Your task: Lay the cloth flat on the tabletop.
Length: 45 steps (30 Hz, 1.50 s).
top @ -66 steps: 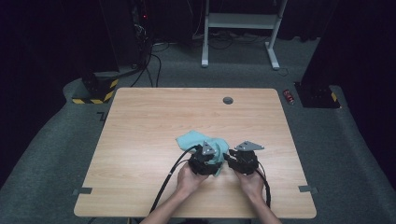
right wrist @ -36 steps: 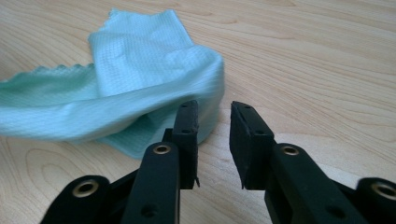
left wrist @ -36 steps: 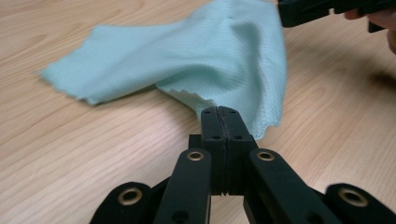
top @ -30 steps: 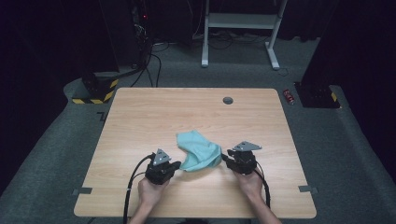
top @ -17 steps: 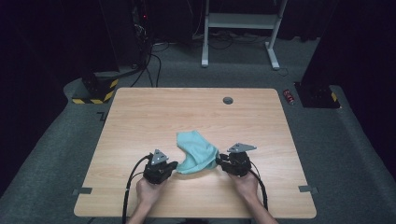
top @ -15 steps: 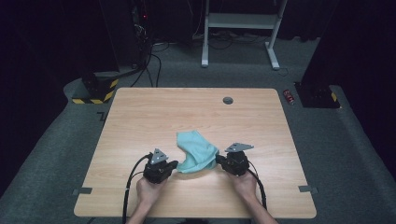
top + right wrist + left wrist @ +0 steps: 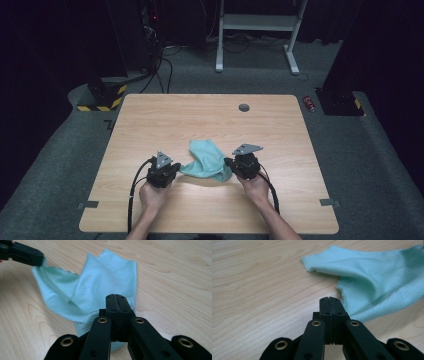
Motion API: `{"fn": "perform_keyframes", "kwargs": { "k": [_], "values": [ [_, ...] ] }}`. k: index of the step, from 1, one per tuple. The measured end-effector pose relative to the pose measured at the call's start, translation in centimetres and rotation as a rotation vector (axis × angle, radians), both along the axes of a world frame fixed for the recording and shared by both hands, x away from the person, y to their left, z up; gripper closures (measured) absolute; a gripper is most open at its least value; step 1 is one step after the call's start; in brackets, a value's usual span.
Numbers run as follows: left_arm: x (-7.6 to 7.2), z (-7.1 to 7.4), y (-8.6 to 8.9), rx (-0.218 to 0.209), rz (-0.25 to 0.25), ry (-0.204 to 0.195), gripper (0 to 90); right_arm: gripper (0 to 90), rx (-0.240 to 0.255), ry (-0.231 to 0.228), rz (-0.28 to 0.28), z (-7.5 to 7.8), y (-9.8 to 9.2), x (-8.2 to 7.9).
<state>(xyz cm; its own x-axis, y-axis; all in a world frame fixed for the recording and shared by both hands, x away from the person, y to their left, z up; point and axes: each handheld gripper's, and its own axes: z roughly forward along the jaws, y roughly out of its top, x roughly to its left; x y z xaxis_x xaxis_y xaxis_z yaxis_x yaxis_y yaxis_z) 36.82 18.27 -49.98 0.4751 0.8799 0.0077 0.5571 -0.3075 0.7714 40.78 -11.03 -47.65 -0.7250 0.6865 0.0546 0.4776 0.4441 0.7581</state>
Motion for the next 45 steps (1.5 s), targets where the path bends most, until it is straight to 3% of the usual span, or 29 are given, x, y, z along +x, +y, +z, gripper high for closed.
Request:
{"fn": "perform_keyframes", "kwargs": {
  "k": [3, 7, 14, 16, 17, 18, 19, 21, 24, 29, 30, 36, 40, 41, 44, 45],
  "values": [
    [0.2, -1.0, 0.2, 0.028, 0.006, 0.007, 87.4, 79.3, 0.04, 0.0, -0.018, -0.5, -1.2, -1.5],
    [0.2, -2.0, 0.7, 0.014, 0.027, 0.029, 85.7, 73.6, 0.053, 0.016, -0.015, -1.5, -2.7, -3.4],
    [0.0, -2.4, 1.3, -0.009, 0.045, 0.03, 76.8, 60.4, 0.039, 0.053, 0.003, -2.7, -2.0, -3.9],
    [-0.1, -2.5, 1.5, -0.01, 0.046, 0.023, 70.8, 60.4, 0.021, 0.052, -0.003, -2.9, -1.2, -3.7],
    [-0.1, -2.6, 1.6, -0.015, 0.047, 0.021, 67.6, 70.4, 0.005, 0.047, -0.003, -3.0, -0.6, -3.4],
    [-0.1, -2.6, 1.6, -0.015, 0.047, 0.021, 64.2, 70.4, 0.005, 0.047, -0.003, -3.0, -0.6, -3.4],
    [-0.2, -2.6, 1.7, -0.018, 0.052, 0.021, 64.2, 78.7, 0.003, 0.043, -0.002, -3.1, -0.4, -3.3],
    [-0.2, -2.7, 2.0, -0.016, 0.065, 0.016, 55.7, 88.6, -0.006, 0.025, 0.007, -2.9, -0.2, -3.0],
    [-0.2, -2.7, 2.0, -0.007, 0.073, 0.016, 48.9, 89.1, -0.01, 0.014, 0.01, -2.4, -0.2, -2.8],
    [-0.1, -2.7, 2.1, 0.0, 0.089, 0.019, 42.1, 89.1, -0.011, -0.024, 0.018, 0.4, 0.0, -1.8],
    [-0.1, -2.7, 2.1, 0.0, 0.089, 0.019, 41.3, 89.1, -0.011, -0.024, 0.018, 0.4, 0.0, -1.8],
    [0.0, -2.7, 2.1, 0.001, 0.095, 0.023, 39.0, 89.0, -0.05, -0.02, 0.043, 2.3, 2.0, 0.1],
    [0.0, -2.7, 2.1, 0.003, 0.097, 0.025, 37.9, 88.8, -0.095, 0.024, 0.043, 1.9, 3.9, 2.0],
    [0.0, -2.7, 2.1, 0.003, 0.098, 0.025, 37.7, 88.5, -0.122, 0.051, 0.039, 1.0, 4.8, 2.9],
    [0.0, -2.7, 2.1, 0.004, 0.098, 0.025, 37.5, 86.2, -0.147, 0.073, 0.043, 0.0, 5.6, 3.6],
    [0.0, -2.7, 2.1, 0.003, 0.097, 0.027, 37.5, 81.8, -0.155, 0.092, 0.041, -0.7, 6.1, 3.9]
  ]
}}
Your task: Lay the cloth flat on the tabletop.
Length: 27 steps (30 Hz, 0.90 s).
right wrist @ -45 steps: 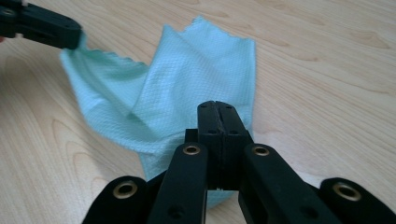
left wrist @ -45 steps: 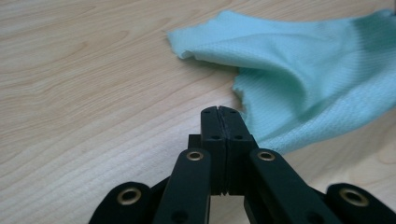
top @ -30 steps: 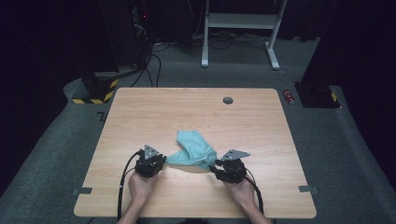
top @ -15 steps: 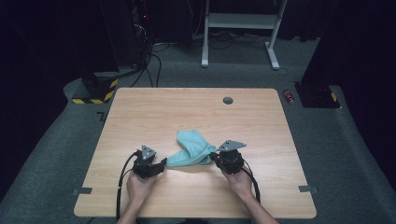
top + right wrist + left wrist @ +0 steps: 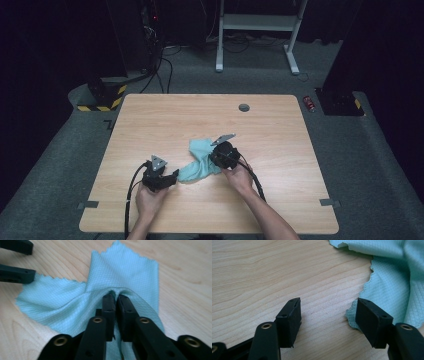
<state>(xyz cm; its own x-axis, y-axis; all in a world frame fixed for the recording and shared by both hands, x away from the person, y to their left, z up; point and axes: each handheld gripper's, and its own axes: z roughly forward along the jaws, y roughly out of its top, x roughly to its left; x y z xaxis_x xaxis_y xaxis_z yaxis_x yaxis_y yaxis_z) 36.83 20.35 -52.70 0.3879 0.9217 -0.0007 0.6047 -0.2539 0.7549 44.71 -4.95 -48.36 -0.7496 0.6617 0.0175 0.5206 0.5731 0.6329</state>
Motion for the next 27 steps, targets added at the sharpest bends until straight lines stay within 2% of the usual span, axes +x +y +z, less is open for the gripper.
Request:
{"fn": "perform_keyframes", "kwargs": {
  "k": [1, 3, 6, 7, 8, 11, 12, 13, 14, 18, 23, 27],
  "values": [
    [0.0, 0.0, 0.0, 0.0, 0.0, 0.0, 37.6, 81.8, 0.0, 0.0, 0.0, 0.0, 0.0, 0.0],
    [0.0, 0.0, 0.0, -0.001, 0.002, -0.001, 37.6, 75.5, 0.033, 0.005, -0.007, -0.1, -0.1, -0.1],
    [0.0, 0.0, 0.0, 0.001, 0.001, -0.001, 37.6, 72.8, 0.093, -0.044, 0.004, 1.2, -1.2, -1.2],
    [0.0, 0.0, 0.0, 0.0, 0.002, -0.002, 37.6, 72.8, 0.093, -0.044, 0.004, 1.2, -1.2, -1.2],
    [0.0, 0.0, 0.0, 0.001, 0.002, -0.002, 37.6, 72.1, 0.1, -0.073, 0.014, 2.0, -1.8, -2.0],
    [0.0, 0.0, 0.0, 0.001, 0.002, -0.002, 37.5, 71.3, 0.09, -0.091, 0.037, 2.3, -2.3, -2.9],
    [0.0, 0.0, 0.0, 0.001, 0.003, -0.002, 37.5, 70.3, 0.07, -0.093, 0.056, 2.0, -2.5, -3.6],
    [0.0, 0.0, 0.0, 0.001, 0.003, -0.002, 37.4, 70.3, 0.07, -0.093, 0.056, 2.0, -2.5, -3.6],
    [0.0, 0.0, 0.0, 0.0, 0.004, -0.002, 37.3, 70.2, 0.059, -0.086, 0.067, 0.9, -2.5, -4.2],
    [0.0, 0.0, 0.0, 0.0, 0.004, -0.002, 37.3, 70.1, 0.027, -0.051, 0.054, -1.2, -2.2, -4.1],
    [0.0, 0.0, -0.1, 0.0, 0.006, -0.003, 37.1, 69.5, 0.031, -0.038, 0.027, -2.5, -2.1, -3.8],
    [0.0, 0.0, -0.1, 0.0, 0.008, -0.002, 36.8, 71.4, 0.012, -0.058, 0.037, -3.0, -1.6, -4.2]
  ]
}}
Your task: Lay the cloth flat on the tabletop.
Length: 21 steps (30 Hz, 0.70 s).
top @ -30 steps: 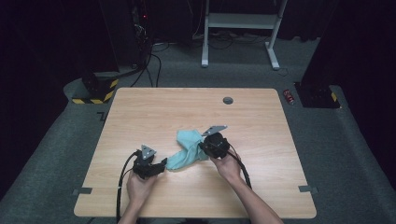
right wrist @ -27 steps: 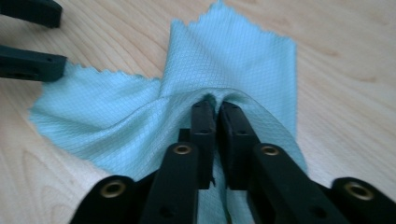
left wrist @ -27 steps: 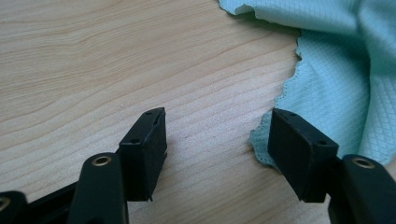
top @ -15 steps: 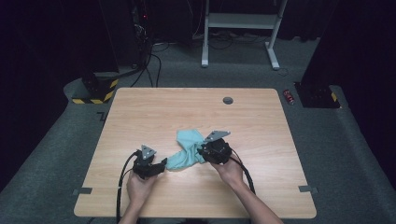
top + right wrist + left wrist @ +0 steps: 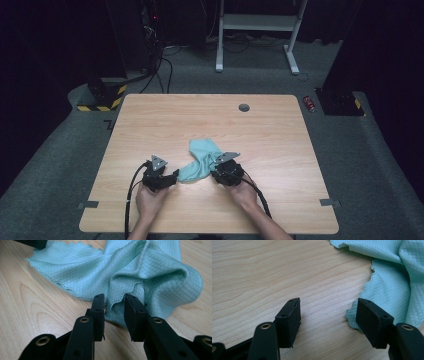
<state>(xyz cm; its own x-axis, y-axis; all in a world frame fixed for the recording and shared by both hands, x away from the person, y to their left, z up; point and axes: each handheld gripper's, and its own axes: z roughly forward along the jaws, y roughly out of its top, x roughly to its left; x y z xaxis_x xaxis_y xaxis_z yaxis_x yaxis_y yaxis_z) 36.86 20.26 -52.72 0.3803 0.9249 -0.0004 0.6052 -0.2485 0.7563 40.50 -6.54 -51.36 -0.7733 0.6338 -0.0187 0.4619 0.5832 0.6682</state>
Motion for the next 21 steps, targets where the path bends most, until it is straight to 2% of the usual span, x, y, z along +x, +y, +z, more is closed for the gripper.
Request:
{"fn": "perform_keyframes", "kwargs": {
  "k": [3, 4, 7, 9, 13, 14, 17, 21],
  "values": [
    [0.0, 0.0, 0.0, 0.0, 0.0, 0.0, 36.8, 85.1, -0.029, -0.018, 0.002, 0.1, 0.3, 0.0],
    [0.0, 0.0, 0.0, 0.0, 0.0, -0.001, 36.8, 87.1, -0.037, -0.029, 0.005, 0.1, 0.4, -0.1],
    [0.0, 0.0, 0.0, 0.0, 0.0, -0.001, 36.8, 87.7, -0.026, -0.029, 0.007, 0.4, 0.2, -0.3],
    [0.0, 0.0, 0.0, 0.0, 0.0, 0.0, 36.8, 87.7, 0.002, -0.021, 0.003, 0.9, -0.3, -0.6],
    [0.0, 0.0, 0.0, -0.001, 0.0, 0.0, 36.8, 87.4, 0.055, 0.006, -0.021, 1.9, -2.0, -1.4],
    [0.0, 0.0, 0.0, -0.001, 0.0, 0.0, 36.8, 87.4, 0.055, 0.006, -0.021, 1.9, -2.0, -1.4],
    [0.0, 0.0, 0.0, 0.0, 0.0, 0.0, 36.8, 87.4, 0.103, 0.029, -0.048, 2.3, -3.9, -2.1],
    [0.0, 0.0, 0.0, 0.0, 0.0, -0.001, 36.8, 87.5, 0.12, 0.042, -0.069, 2.7, -5.2, -2.7]
  ]
}}
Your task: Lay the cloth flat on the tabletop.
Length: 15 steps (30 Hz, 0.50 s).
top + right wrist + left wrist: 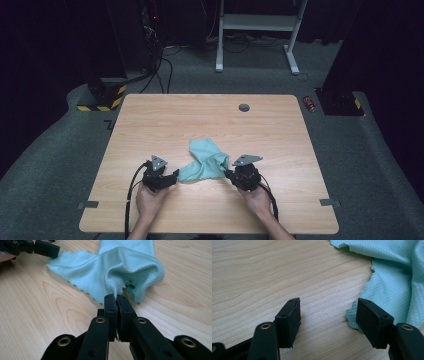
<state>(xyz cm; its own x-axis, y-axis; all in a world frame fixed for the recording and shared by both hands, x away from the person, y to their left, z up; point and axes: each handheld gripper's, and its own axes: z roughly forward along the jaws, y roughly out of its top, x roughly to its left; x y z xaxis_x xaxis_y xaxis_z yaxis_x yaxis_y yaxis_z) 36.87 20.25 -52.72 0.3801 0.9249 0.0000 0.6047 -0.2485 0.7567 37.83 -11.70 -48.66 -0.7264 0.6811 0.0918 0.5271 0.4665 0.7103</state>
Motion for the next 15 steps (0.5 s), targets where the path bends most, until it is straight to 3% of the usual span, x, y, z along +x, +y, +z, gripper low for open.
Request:
{"fn": "perform_keyframes", "kwargs": {
  "k": [5, 10, 13, 15],
  "values": [
    [0.0, 0.0, 0.0, 0.0, 0.0, 0.0, 36.7, 87.5, 0.001, 0.012, -0.033, -0.1, -1.8, -1.0],
    [0.2, 0.0, -0.3, -0.009, 0.005, 0.002, 36.4, 87.0, -0.027, 0.044, -0.076, -1.8, -3.2, -1.6],
    [0.3, 0.1, -0.4, -0.044, -0.006, 0.01, 39.4, 79.1, -0.02, 0.03, -0.086, -1.5, -3.4, -1.7],
    [0.3, 0.4, -0.5, -0.065, -0.007, 0.002, 40.4, 78.8, -0.013, 0.018, -0.091, -1.3, -3.5, -1.7]
  ]
}}
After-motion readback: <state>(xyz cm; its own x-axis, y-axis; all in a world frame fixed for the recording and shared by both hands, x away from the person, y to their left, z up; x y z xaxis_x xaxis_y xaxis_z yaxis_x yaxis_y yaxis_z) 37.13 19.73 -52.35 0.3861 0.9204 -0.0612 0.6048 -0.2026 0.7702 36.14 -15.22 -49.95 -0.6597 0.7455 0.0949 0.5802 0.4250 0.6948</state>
